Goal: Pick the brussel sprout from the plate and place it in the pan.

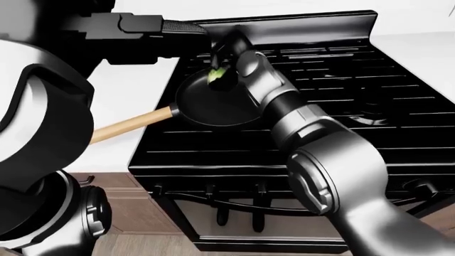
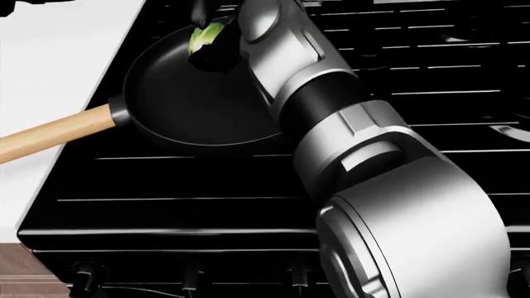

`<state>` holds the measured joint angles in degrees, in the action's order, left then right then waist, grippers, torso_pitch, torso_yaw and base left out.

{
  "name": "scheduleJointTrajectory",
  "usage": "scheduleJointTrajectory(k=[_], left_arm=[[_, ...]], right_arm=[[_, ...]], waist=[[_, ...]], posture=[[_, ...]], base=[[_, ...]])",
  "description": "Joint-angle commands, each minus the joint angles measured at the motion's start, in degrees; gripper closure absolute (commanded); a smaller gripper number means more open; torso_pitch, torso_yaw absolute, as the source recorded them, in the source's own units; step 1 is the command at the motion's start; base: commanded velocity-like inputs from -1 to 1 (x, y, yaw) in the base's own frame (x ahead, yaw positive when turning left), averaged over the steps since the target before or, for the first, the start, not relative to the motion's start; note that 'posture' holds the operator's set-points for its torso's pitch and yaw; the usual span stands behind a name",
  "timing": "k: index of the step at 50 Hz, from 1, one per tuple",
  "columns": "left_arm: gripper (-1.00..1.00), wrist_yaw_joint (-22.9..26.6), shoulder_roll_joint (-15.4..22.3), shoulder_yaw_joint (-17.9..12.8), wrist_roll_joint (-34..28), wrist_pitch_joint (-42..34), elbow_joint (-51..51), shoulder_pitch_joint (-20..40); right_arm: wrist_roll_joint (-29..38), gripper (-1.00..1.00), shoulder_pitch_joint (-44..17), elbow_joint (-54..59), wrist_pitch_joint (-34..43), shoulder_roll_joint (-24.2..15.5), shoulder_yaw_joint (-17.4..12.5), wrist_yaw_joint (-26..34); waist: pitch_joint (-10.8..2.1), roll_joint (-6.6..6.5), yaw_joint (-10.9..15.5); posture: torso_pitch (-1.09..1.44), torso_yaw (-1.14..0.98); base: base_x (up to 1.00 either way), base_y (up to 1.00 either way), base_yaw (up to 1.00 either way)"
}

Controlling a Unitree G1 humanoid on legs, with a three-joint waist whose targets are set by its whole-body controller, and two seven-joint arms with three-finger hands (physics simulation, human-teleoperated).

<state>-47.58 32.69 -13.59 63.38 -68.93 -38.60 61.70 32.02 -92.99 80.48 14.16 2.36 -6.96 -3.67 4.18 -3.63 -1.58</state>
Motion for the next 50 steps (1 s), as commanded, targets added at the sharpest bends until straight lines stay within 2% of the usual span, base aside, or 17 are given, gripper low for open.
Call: scheduleJointTrajectory(k=[1, 15, 16, 17, 37, 43, 46, 50], left_arm=[[-1.0, -0.1, 0.6, -0.8, -0.5, 1.3, -0.2, 1.4], [-1.0, -0.2, 0.5, -0.6, -0.6, 1.3, -0.3, 1.4], [-1.0, -0.3, 0.5, -0.7, -0.5, 1.3, -0.4, 1.4], [-1.0, -0.3, 0.5, -0.7, -0.4, 1.2, -0.3, 1.5], [-1.0, -0.8, 0.6, -0.6, 0.2, 1.2, -0.4, 1.7], [-1.0, -0.7, 0.7, -0.5, 0.1, 1.4, -0.4, 1.6], [-1.0, -0.7, 0.6, -0.4, 0.0, 1.4, -0.4, 1.5], [-1.0, -0.7, 0.7, -0.6, 0.1, 1.2, -0.4, 1.5]], right_arm=[[0.3, 1.0, -2.3, -2.7, -1.5, -0.7, 0.2, -0.9], [0.4, 1.0, -1.7, -2.7, -0.6, -0.6, 0.5, -0.9], [0.5, 0.95, -1.6, -2.7, -0.4, -0.5, 0.6, -0.8], [0.5, -1.0, -1.5, -2.7, 0.0, -0.6, 0.5, -0.5], [0.5, -1.0, -1.6, -2.7, 0.0, -0.9, 0.4, -0.6], [-0.9, -1.0, -2.4, -2.8, -0.8, -2.1, -0.6, -1.8], [-4.1, -1.0, -3.3, -3.0, -1.6, -3.3, -3.1, -2.7], [-6.9, -1.0, -4.2, -3.2, -2.2, -5.0, -4.2, -3.3]], waist=[[-1.81, -0.25, -0.1], [-1.88, -0.27, 0.0], [-1.89, -0.27, 0.0], [-1.9, -0.27, 0.0], [-1.93, -0.26, 0.1], [-1.92, -0.2, 0.2], [-1.9, -0.14, 0.1], [-1.87, 0.0, 0.2]], posture=[[0.0, 0.0], [0.0, 0.0], [0.0, 0.0], [0.0, 0.0], [0.0, 0.0], [0.0, 0.0], [0.0, 0.0], [0.0, 0.0]], base=[[0.0, 0.0, 0.0], [0.0, 0.0, 0.0], [0.0, 0.0, 0.0], [0.0, 0.0, 0.0], [0.0, 0.0, 0.0], [0.0, 0.0, 0.0], [0.0, 0.0, 0.0], [0.0, 0.0, 0.0]])
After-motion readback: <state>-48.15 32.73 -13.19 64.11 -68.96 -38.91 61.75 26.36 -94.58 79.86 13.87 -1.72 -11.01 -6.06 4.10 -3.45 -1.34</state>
